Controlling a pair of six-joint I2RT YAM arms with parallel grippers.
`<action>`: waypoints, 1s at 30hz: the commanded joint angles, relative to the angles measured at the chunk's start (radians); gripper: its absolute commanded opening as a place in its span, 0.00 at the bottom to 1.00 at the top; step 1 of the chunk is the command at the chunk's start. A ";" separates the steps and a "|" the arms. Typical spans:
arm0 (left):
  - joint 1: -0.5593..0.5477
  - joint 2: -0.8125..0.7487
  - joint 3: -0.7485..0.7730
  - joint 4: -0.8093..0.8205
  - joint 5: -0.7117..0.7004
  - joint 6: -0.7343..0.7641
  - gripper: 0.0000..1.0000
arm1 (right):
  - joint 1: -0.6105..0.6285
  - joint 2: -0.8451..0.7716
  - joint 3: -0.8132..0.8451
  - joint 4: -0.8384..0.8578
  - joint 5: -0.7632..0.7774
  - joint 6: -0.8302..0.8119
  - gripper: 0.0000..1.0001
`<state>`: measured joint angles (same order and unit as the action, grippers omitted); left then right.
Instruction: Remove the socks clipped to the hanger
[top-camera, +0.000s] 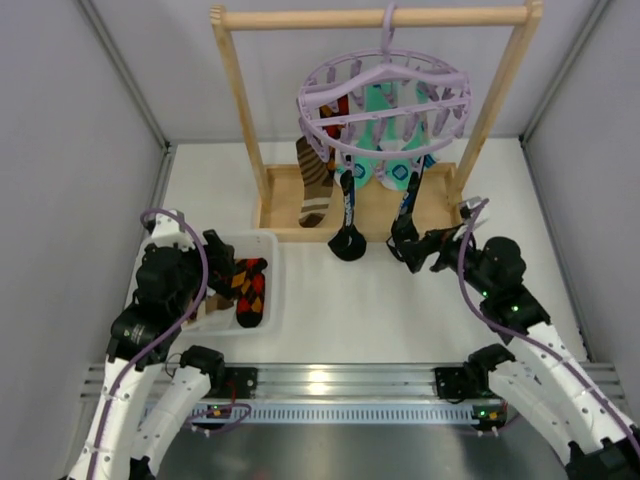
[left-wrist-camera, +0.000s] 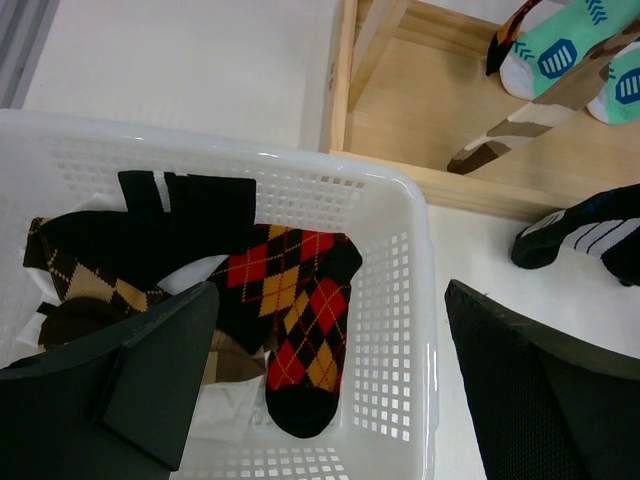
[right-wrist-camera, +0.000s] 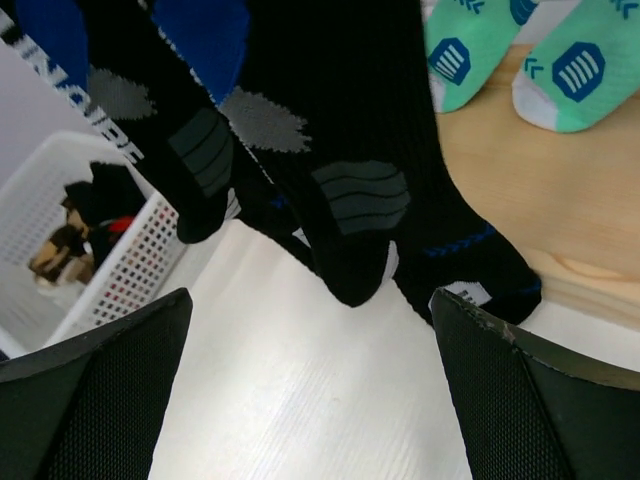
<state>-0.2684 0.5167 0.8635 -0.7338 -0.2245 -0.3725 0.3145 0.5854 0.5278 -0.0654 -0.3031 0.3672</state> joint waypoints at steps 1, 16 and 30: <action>-0.002 -0.001 0.011 0.047 0.017 -0.005 0.98 | 0.153 0.083 0.014 0.197 0.174 -0.131 0.99; -0.002 0.078 0.143 0.047 0.296 -0.046 0.98 | 0.410 0.589 -0.042 0.651 0.800 -0.287 0.64; -0.371 0.455 0.544 0.240 0.373 -0.137 0.98 | 0.534 0.341 -0.104 0.610 0.716 -0.232 0.00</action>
<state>-0.4362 0.8852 1.2907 -0.6022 0.3145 -0.5220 0.8028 0.9901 0.4297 0.5323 0.4133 0.0990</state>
